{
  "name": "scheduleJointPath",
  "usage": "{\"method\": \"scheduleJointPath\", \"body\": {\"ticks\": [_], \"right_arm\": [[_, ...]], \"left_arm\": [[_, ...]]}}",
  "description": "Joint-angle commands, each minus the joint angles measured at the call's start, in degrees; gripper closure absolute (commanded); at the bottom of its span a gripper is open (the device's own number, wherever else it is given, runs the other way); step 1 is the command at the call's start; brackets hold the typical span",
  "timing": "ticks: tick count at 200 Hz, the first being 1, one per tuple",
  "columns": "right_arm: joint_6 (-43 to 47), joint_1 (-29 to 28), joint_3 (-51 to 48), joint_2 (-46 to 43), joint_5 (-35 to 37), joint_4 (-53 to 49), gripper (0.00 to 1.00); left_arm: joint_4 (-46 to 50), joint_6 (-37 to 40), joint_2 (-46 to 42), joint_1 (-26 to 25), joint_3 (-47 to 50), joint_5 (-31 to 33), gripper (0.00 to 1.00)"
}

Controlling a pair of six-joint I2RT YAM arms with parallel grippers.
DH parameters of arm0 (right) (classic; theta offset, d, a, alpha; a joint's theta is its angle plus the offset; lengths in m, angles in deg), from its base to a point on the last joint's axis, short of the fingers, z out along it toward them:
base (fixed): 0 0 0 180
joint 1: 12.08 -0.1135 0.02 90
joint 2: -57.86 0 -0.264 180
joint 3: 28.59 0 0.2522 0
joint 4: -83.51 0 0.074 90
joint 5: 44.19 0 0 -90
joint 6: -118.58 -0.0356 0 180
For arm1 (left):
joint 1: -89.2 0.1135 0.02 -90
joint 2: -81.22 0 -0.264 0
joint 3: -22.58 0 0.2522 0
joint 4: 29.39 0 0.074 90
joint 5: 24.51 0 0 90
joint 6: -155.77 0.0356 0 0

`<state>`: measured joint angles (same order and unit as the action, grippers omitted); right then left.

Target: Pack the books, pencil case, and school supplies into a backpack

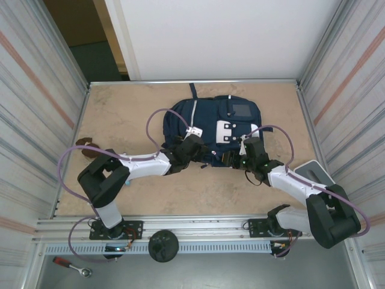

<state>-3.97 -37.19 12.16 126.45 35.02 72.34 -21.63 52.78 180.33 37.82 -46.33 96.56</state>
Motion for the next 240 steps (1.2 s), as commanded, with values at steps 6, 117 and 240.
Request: {"method": "scheduleJointPath", "body": {"ticks": [6, 117, 240], "right_arm": [[-0.9, 0.1, -1.3, 0.4, -0.6, 0.0, 0.55], [-0.8, 0.1, -0.7, 1.4, -0.6, -0.3, 0.54], [0.4, 4.4, 2.5, 2.6, 10.8, -7.2, 0.5]], "left_arm": [[-0.1, 0.3, -1.3, 0.6, 0.2, 2.7, 0.18], [-1.7, -4.1, -4.8, 2.5, 6.3, -6.7, 0.73], [-9.5, 5.9, -13.6, 13.8, 16.3, -23.9, 1.0]]}}
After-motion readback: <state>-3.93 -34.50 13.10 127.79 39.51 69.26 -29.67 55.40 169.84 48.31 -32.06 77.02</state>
